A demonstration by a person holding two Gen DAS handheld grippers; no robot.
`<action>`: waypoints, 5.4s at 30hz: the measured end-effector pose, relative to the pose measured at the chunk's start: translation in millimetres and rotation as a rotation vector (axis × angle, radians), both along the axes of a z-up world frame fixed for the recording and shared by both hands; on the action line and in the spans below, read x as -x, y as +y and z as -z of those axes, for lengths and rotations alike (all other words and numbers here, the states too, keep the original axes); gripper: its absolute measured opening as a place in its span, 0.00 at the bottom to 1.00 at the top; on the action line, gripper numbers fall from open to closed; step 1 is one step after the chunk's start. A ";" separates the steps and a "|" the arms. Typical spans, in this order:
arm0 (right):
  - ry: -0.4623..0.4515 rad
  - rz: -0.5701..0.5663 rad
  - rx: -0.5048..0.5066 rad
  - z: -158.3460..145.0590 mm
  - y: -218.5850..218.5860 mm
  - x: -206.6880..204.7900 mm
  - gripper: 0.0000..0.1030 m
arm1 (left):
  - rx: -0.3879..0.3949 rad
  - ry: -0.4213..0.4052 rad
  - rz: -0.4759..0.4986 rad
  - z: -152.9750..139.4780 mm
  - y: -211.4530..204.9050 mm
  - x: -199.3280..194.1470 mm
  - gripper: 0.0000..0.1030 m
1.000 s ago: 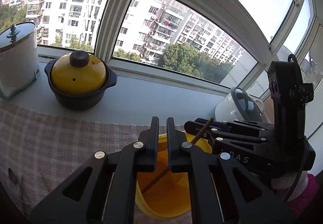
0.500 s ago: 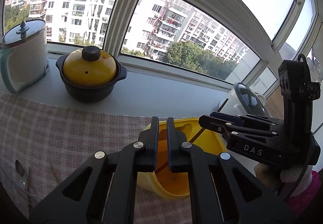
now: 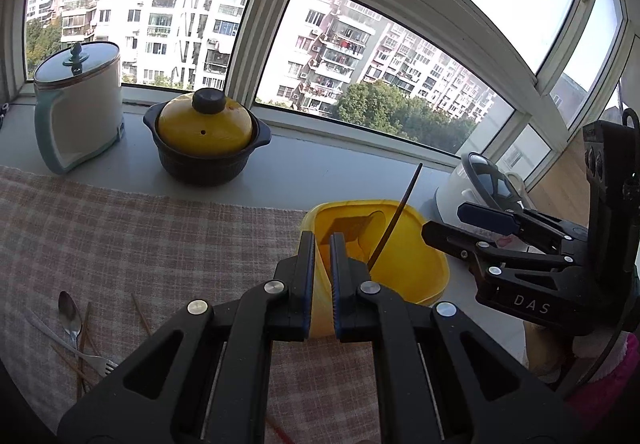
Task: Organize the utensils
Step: 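Open the left tool above the bin while the right tool releases the clear spoon, then move both open tools away from the bin back over the utensil pile, then lower and close the left tool on a red-tipped chopstick while the right tool grasps another chopstick, then lift both held chopsticks and carry them toward the yellow bin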
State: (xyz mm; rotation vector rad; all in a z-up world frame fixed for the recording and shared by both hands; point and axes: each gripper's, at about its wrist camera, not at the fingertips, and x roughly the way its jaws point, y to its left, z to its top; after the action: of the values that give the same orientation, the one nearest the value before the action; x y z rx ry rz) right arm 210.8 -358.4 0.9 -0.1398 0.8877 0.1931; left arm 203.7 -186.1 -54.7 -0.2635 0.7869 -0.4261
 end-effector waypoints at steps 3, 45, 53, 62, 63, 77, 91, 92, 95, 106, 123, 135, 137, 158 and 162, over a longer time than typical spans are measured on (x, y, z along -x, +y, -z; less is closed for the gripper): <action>-0.024 -0.005 0.014 -4.3 5.2 13.8 0.68 | -0.014 0.004 0.002 0.8 7.2 9.6 0.04; 0.079 -0.197 -0.039 59.9 92.6 70.7 0.86 | -0.121 0.352 -0.169 111.0 218.8 84.4 0.40; 0.205 -0.228 -0.030 96.4 108.4 67.5 0.70 | -0.162 0.401 -0.105 132.1 208.0 72.2 0.35; 0.288 -0.260 -0.004 117.9 124.8 60.5 0.59 | -0.206 0.438 -0.078 150.5 206.7 57.5 0.26; 0.295 -0.259 0.003 119.9 126.1 58.6 0.57 | -0.204 0.442 -0.076 152.3 206.6 55.7 0.26; 0.387 -0.261 0.078 155.4 144.6 28.2 0.40 | -0.245 0.454 -0.046 163.4 198.7 39.0 0.19; 0.425 -0.267 0.122 169.6 155.4 11.8 0.34 | -0.255 0.457 -0.050 163.3 209.8 39.1 0.08; 0.427 -0.269 0.123 170.0 155.8 11.0 0.34 | -0.260 0.460 -0.044 163.8 209.1 39.1 0.08; 0.441 -0.272 0.123 171.7 159.4 5.9 0.33 | -0.270 0.469 -0.040 164.0 206.9 37.8 0.08; 0.487 -0.291 0.146 176.8 175.7 -12.4 0.16 | -0.254 0.467 -0.026 166.5 202.1 27.8 0.08; 0.472 -0.304 0.113 166.6 171.6 1.2 0.04 | -0.140 0.491 -0.093 160.4 207.1 62.6 0.04; 0.449 -0.335 0.092 153.5 147.5 28.0 0.03 | -0.118 0.478 -0.149 149.7 206.3 98.7 0.04; 0.448 -0.339 0.084 151.4 146.1 30.8 0.03 | -0.116 0.483 -0.155 149.4 206.7 104.5 0.04; 0.413 -0.406 0.060 132.6 130.2 72.8 0.03 | -0.068 0.432 -0.298 116.8 205.4 164.4 0.04; 0.400 -0.415 0.052 125.5 123.7 78.3 0.03 | -0.061 0.399 -0.343 104.9 209.7 168.6 0.04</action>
State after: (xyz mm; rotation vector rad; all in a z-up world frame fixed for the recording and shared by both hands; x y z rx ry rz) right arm 132.5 -234.8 -124.6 -0.3427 1.2565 0.6005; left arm 35.2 23.6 -159.6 -0.4262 1.1199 -0.0217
